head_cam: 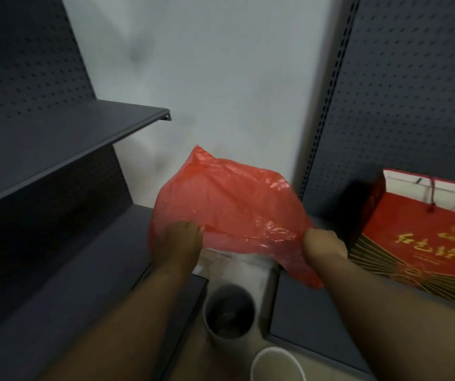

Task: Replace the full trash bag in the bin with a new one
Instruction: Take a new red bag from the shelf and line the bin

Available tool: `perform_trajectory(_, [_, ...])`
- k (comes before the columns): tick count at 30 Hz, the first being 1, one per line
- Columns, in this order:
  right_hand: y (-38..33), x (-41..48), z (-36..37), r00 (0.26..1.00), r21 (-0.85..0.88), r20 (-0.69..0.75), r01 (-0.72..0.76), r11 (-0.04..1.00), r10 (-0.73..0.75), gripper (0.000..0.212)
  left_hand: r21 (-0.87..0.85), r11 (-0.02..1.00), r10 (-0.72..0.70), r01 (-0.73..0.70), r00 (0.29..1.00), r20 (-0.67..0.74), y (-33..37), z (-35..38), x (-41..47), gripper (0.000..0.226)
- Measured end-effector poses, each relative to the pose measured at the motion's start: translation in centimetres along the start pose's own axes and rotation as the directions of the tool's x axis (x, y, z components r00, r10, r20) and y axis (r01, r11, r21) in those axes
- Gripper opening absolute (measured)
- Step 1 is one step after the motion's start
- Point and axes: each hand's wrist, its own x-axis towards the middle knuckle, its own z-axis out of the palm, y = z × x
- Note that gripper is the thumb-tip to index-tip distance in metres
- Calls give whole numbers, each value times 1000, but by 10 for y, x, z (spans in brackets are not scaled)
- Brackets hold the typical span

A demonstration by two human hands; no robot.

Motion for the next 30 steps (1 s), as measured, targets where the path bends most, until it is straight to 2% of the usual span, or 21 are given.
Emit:
perform_trajectory(5, [15, -6, 39, 993, -32, 93, -73, 997, 76, 42, -4, 1000, -25, 26, 990, 141, 6, 38, -12, 40])
perform_trajectory(14, [1, -18, 122, 954, -94, 248, -148, 984, 167, 41, -56, 994, -69, 92, 944, 323, -49, 127, -30, 34])
perform_trajectory(23, [-13, 5, 224, 927, -168, 300, -180, 969, 225, 40, -84, 993, -43, 83, 916, 399, -88, 219, -36, 41])
perform_trajectory(27, [-3, 24, 266, 929, -222, 296, -159, 962, 221, 39, -181, 961, -118, 208, 904, 411, -89, 264, -36, 38])
perform_trajectory(30, [7, 40, 292, 943, -253, 257, -147, 956, 213, 37, -220, 949, -134, 227, 919, 370, -91, 303, -35, 52])
